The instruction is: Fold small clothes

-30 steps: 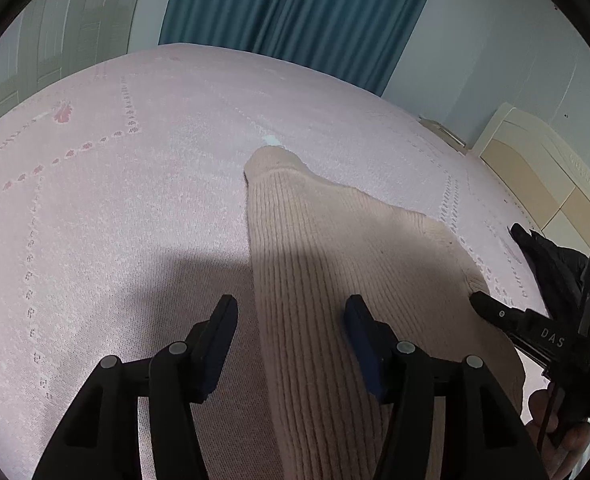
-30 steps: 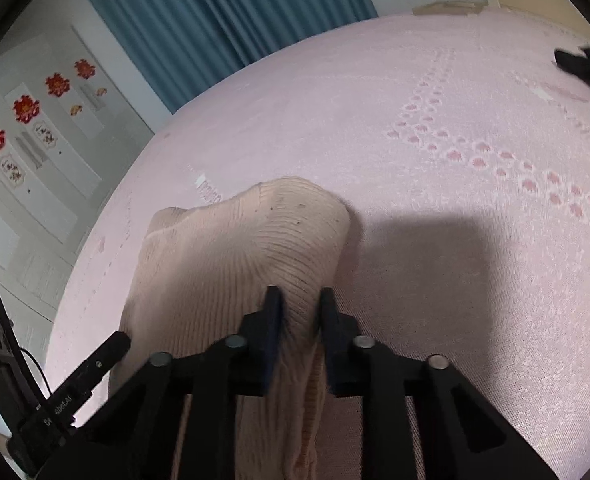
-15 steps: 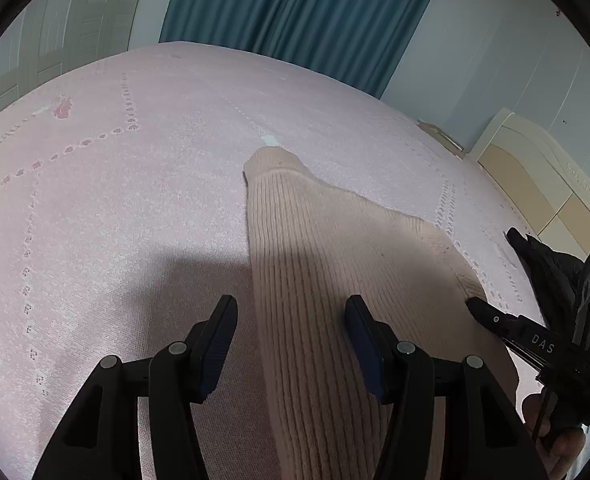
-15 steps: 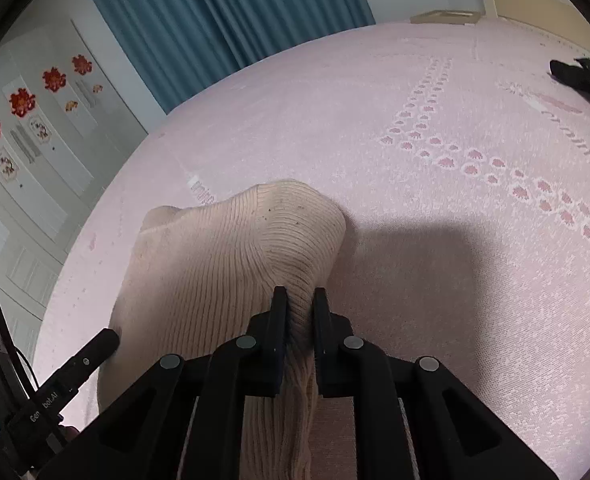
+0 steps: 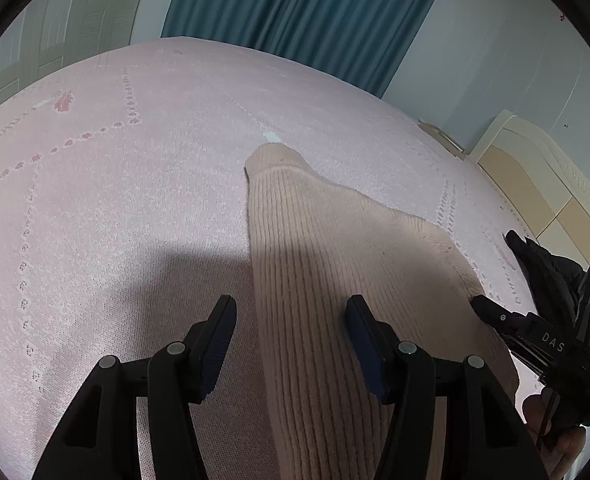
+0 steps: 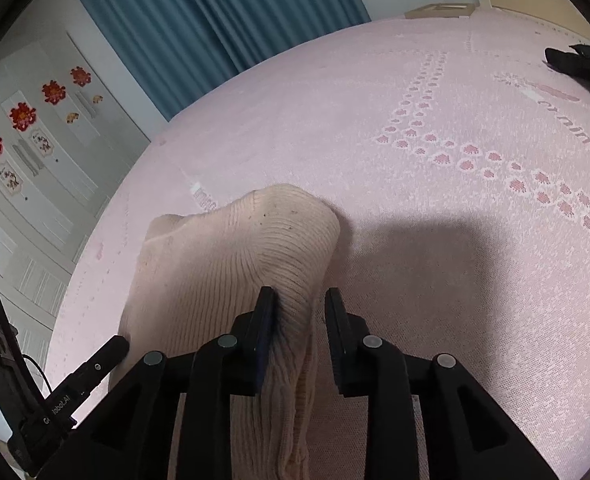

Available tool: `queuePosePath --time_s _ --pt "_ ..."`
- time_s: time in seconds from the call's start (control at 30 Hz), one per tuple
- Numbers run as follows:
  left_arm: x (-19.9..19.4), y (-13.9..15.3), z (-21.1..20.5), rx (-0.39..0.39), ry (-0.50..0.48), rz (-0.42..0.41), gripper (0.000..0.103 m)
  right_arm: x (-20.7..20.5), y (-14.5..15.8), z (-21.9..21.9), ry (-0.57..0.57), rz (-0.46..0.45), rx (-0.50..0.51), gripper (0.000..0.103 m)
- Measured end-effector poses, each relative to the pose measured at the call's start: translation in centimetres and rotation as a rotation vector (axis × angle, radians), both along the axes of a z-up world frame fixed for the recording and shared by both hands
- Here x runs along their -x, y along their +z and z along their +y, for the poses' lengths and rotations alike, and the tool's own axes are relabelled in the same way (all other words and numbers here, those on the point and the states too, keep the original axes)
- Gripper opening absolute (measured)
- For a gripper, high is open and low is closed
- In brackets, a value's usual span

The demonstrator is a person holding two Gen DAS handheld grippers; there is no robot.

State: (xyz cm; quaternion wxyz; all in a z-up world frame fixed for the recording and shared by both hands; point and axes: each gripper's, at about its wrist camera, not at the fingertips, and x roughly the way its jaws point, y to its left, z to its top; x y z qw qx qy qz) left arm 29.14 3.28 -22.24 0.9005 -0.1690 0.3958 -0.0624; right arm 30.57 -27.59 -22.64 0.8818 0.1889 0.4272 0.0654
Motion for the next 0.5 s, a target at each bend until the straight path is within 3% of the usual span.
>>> queuePosePath --time_s 0.27,0.5 --pt "0.3 0.5 0.4 0.038 0.006 -0.036 0.055 0.8 1.2 0.0 -0.001 -0.056 0.044 0.025" --pt "-0.3 -0.1 0.2 0.016 0.009 0.014 0.056 0.0 0.2 0.3 0.015 0.008 0.072 0.025"
